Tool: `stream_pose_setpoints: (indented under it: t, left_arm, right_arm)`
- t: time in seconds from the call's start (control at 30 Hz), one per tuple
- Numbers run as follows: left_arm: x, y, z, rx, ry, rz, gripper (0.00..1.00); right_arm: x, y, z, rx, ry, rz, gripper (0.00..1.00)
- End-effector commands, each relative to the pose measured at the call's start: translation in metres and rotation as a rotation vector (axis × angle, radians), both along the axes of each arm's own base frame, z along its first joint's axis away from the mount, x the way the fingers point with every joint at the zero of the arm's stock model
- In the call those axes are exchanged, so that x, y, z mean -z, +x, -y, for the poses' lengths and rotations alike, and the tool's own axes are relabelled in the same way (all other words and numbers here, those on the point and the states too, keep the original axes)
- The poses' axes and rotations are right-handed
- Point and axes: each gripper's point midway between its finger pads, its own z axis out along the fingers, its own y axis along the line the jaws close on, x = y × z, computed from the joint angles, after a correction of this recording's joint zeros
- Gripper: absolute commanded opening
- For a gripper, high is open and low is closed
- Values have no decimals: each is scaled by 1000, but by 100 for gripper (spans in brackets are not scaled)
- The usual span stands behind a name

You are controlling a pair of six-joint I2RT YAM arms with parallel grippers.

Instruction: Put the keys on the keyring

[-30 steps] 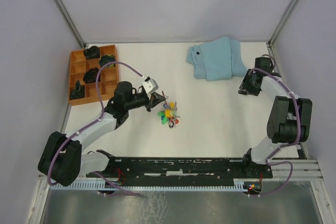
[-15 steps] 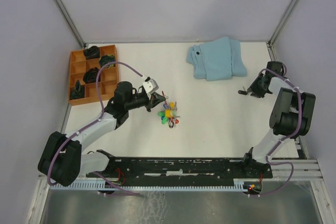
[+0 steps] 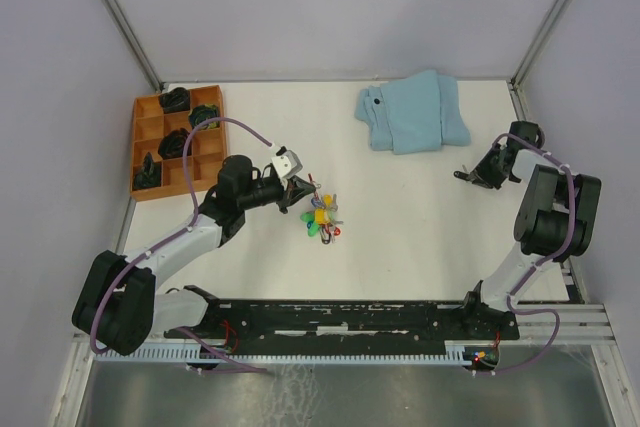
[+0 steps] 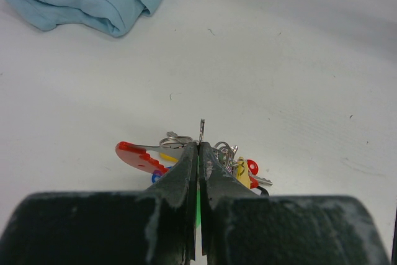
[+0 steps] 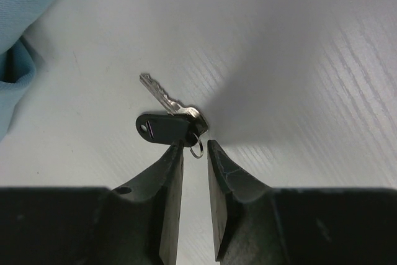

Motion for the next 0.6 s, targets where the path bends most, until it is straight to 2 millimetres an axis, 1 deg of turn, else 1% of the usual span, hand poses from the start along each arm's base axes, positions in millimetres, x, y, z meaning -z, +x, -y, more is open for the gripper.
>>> stream_pose_setpoints:
  t: [0.0, 0.1, 0.2, 0.33, 0.43, 0.57]
  left_arm:
    - [-17, 7, 4, 9, -10, 83, 3]
    - [-17, 7, 4, 12, -13, 83, 3]
    - [-17, 7, 4, 10, -17, 83, 3]
    - [-17, 7, 5, 10, -17, 84, 3]
    - [-17, 7, 5, 10, -16, 83, 3]
    - [-18, 7, 5, 11, -16, 83, 3]
  right_arm:
    - [0, 2, 2, 15, 4, 11, 30]
    - [3, 0, 3, 19, -2, 4, 30]
    - [2, 3, 3, 14, 2, 14, 28]
    - [-2, 6, 1, 0, 10, 32, 22]
    - [-3, 5, 0, -2, 12, 43, 16]
    - [-11, 6, -4, -19, 11, 72, 10]
